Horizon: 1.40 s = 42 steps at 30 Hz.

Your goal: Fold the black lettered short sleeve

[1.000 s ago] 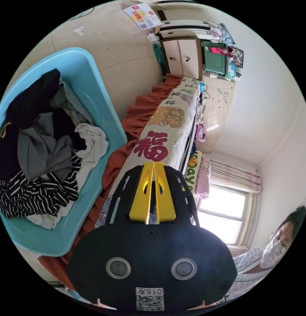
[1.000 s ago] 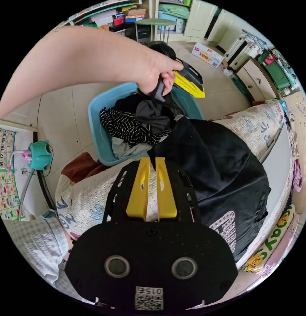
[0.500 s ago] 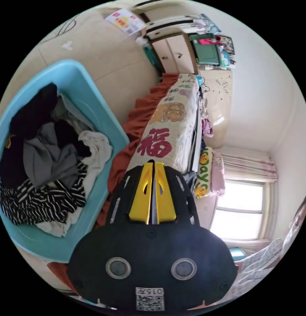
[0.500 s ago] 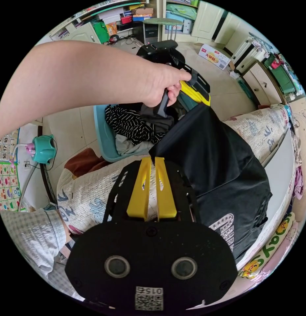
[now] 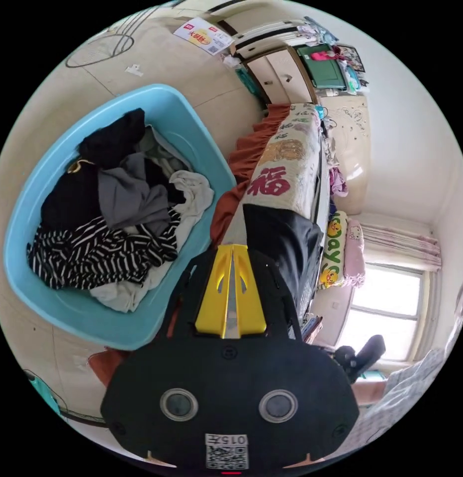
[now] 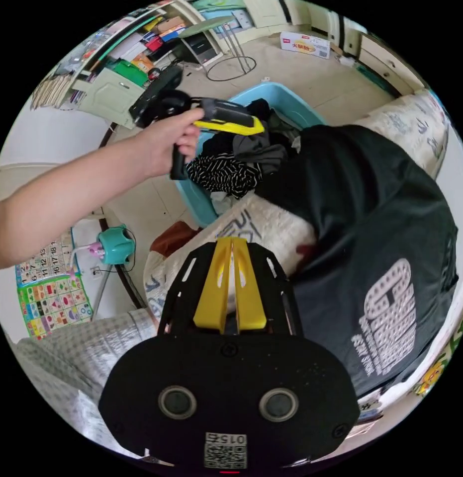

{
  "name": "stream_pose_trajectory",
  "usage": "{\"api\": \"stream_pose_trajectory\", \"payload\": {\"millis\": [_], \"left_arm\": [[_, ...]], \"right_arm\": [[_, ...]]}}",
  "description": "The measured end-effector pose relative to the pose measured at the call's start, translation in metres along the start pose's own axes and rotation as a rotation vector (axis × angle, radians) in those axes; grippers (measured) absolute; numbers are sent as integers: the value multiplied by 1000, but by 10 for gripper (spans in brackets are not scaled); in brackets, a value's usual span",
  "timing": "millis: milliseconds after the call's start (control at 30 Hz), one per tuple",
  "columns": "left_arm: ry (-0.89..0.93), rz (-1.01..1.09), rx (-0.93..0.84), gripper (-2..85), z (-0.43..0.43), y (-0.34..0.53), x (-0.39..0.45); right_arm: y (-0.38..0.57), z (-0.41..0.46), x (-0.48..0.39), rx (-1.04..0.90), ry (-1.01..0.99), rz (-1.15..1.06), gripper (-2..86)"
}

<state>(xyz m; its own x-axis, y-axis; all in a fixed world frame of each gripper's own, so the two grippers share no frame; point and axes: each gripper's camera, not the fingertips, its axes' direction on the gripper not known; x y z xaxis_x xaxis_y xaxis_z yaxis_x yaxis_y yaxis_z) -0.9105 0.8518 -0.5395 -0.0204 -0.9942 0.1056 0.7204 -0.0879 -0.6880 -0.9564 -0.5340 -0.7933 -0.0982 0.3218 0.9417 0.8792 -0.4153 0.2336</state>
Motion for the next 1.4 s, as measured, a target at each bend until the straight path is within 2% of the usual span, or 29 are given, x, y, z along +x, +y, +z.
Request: {"api": "stream_pose_trajectory", "payload": {"millis": [133,233,267,333,400,433,467,533,667,767,900,967,1133,1267,1400], "left_arm": [[-164,110,50,-6,-51,106,60],[-335,359,178,1,-87,191,153],[-381,385,241,7,-87,222,176],[-383,279,316,7,-69,260,182],[-242,207,76,2,-24,270,168],[-127,140,-154,0,13,269,160],[-27,142,-252,-1,40,277,164],[-48,174,-251,5,65,299,182],[-267,96,-330,78,120,355,209],[-428,64,-369,89,155,394,231],[-566,24,-417,63,205,426,250],[-696,-50,-407,6,235,442,256],[-723,-106,-282,-8,268,464,287],[-728,-103,-122,-8,283,463,319],[-736,-160,-136,-8,324,451,317]], "right_arm": [[99,26,47,16,-37,265,30],[185,45,85,42,4,506,55],[201,51,94,37,17,559,59],[262,82,130,10,21,768,81],[306,109,158,15,10,914,96],[334,128,178,23,-5,1000,99],[347,137,187,26,-11,1035,102],[387,174,222,53,-32,1113,109],[417,248,276,43,-140,1094,116],[426,308,311,34,-190,1047,114],[411,404,344,-69,-252,935,101],[394,440,349,-116,-233,864,84],[346,510,354,-168,-124,671,23],[334,553,358,-100,-142,682,7],[304,617,351,-68,-63,684,2]]}}
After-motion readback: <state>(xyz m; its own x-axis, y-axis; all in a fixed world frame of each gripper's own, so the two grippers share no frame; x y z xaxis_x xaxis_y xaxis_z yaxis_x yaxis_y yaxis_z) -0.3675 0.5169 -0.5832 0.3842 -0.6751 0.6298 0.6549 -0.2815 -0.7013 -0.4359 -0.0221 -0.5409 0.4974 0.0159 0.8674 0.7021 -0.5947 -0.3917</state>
